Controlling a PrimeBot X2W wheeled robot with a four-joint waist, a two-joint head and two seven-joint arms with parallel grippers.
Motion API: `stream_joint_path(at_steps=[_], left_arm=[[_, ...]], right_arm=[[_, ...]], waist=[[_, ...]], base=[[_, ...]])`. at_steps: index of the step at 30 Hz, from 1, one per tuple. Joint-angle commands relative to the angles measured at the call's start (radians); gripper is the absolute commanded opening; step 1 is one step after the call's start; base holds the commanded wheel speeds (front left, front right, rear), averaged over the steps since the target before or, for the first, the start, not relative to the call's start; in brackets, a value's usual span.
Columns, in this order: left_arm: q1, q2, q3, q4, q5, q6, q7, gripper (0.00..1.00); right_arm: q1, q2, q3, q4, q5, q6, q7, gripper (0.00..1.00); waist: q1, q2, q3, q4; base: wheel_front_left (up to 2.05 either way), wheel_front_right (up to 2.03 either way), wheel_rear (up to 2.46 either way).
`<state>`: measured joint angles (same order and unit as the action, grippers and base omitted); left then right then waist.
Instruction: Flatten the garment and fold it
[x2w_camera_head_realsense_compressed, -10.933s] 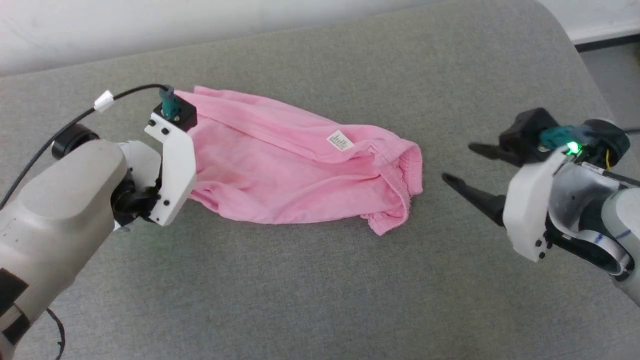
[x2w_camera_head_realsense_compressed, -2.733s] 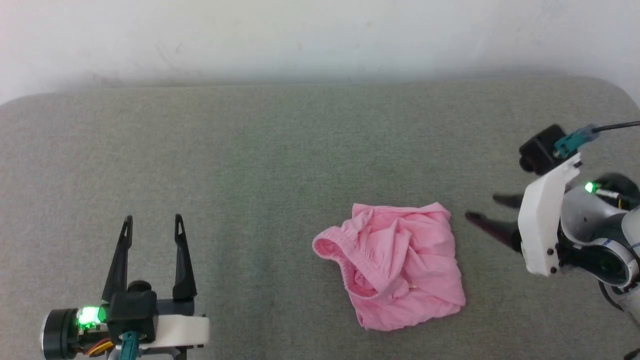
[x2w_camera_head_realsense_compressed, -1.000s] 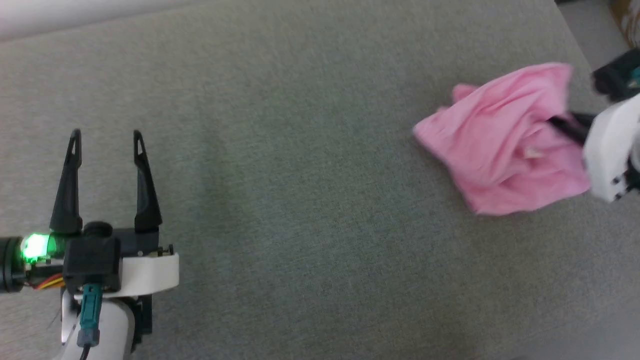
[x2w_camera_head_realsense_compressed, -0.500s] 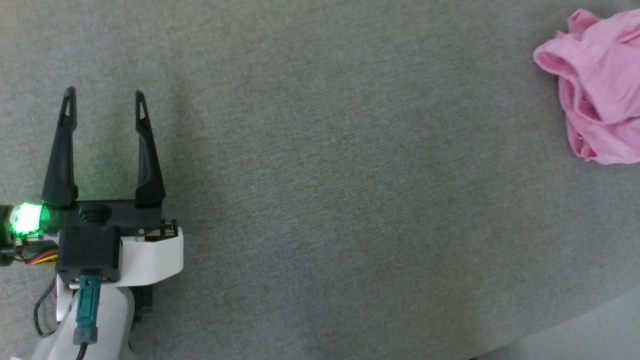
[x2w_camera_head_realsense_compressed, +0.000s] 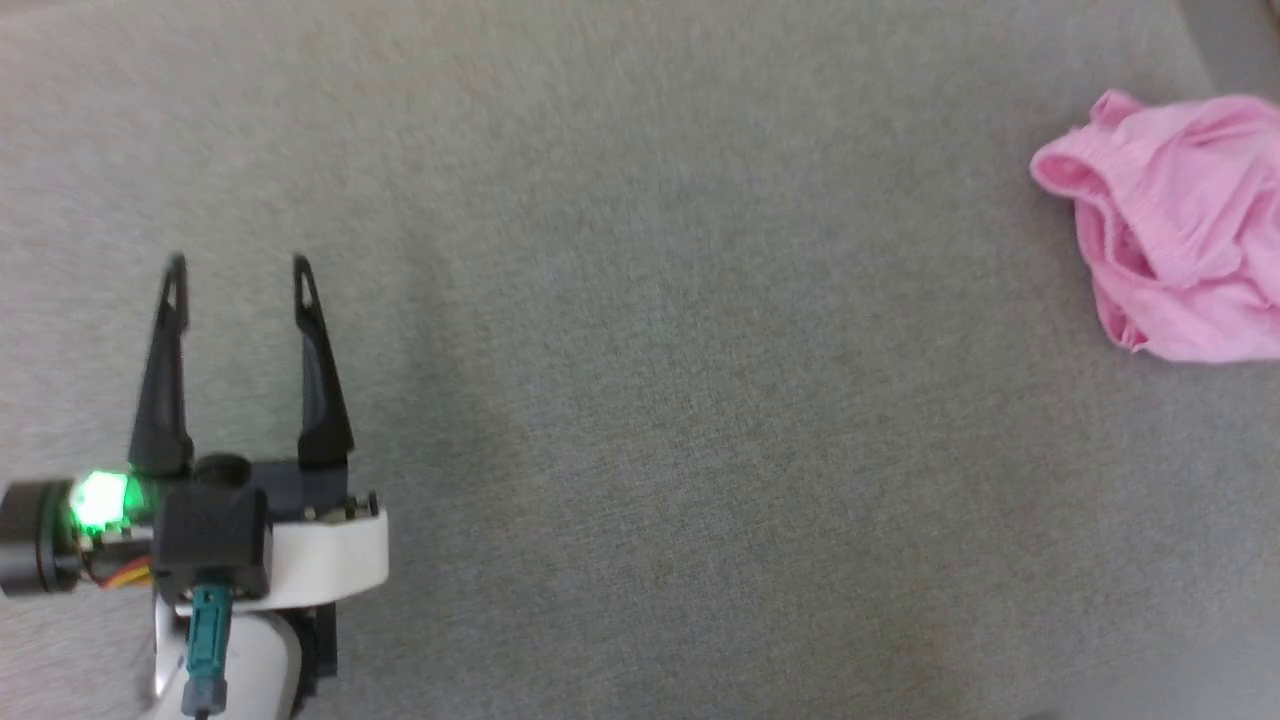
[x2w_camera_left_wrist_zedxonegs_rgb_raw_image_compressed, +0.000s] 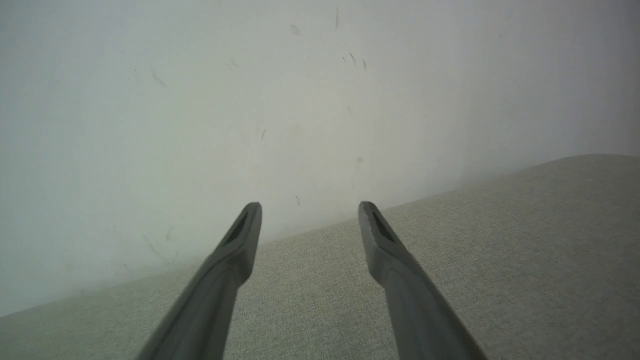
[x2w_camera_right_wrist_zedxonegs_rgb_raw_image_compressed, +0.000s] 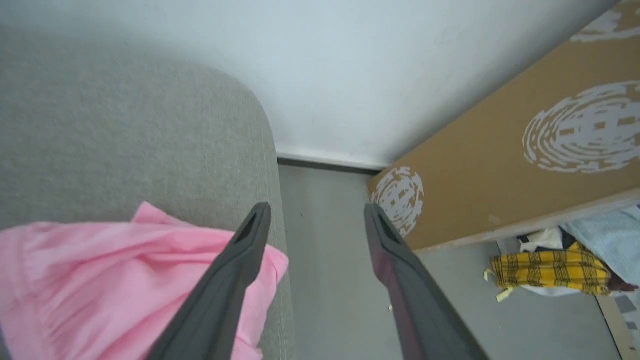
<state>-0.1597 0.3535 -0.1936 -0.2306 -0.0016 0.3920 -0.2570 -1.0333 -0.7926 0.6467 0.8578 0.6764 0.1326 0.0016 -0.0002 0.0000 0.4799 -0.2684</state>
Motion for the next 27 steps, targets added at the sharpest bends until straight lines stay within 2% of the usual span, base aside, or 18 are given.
stream_joint_path(at_steps=[1, 4, 7, 10, 12, 17, 20, 27], left_arm=[[0.02, -0.003, 0.003, 0.006, -0.008, 0.01, -0.005, 1.0], [0.055, -0.013, 0.011, 0.017, -0.025, 0.012, -0.005, 1.0], [0.081, -0.024, 0.017, 0.028, -0.036, 0.01, -0.005, 1.0], [0.104, -0.039, 0.025, 0.041, -0.048, 0.005, -0.005, 1.0], [0.119, -0.047, 0.031, 0.047, -0.051, 0.0, -0.005, 1.0], [0.145, -0.071, 0.046, 0.067, -0.063, -0.019, -0.005, 1.0], [0.157, -0.089, 0.051, 0.089, -0.068, -0.035, -0.005, 1.0], [0.187, -0.124, 0.058, 0.146, -0.078, -0.093, -0.005, 1.0]], right_arm=[[-0.02, 0.013, -0.02, -0.017, -0.013, -0.002, -0.05, 1.0], [-0.016, 0.049, -0.073, -0.045, -0.062, -0.002, -0.187, 1.0], [0.009, 0.1, -0.139, -0.089, -0.106, -0.002, -0.247, 1.0], [0.064, 0.162, -0.222, -0.171, -0.16, -0.002, -0.262, 1.0], [0.118, 0.209, -0.3, -0.271, -0.209, -0.002, -0.263, 1.0], [0.329, 0.349, -0.463, -0.522, -0.322, -0.002, -0.263, 1.0], [0.466, 0.438, -0.519, -0.637, -0.376, -0.002, -0.263, 1.0], [0.753, 0.604, -0.59, -0.742, -0.416, -0.002, -0.263, 1.0]], waist=[[0.0002, 0.0, -0.134, 0.043], [0.0002, 0.0, -0.187, 0.064], [0.0002, 0.0, -0.229, 0.091], [0.0002, 0.0, -0.266, 0.121], [0.0002, 0.0, -0.284, 0.139], [0.0002, 0.0, -0.319, 0.188], [0.0002, 0.0, -0.332, 0.216], [0.0002, 0.0, -0.386, 0.276]], base=[[0.0, 0.0, 0.0], [0.0, 0.0, 0.0], [0.0, 0.0, 0.0], [0.0, 0.0, 0.0], [0.0, 0.0, 0.0], [0.0, 0.0, 0.0], [0.0, 0.0, 0.0], [0.0, 0.0, 0.0]])
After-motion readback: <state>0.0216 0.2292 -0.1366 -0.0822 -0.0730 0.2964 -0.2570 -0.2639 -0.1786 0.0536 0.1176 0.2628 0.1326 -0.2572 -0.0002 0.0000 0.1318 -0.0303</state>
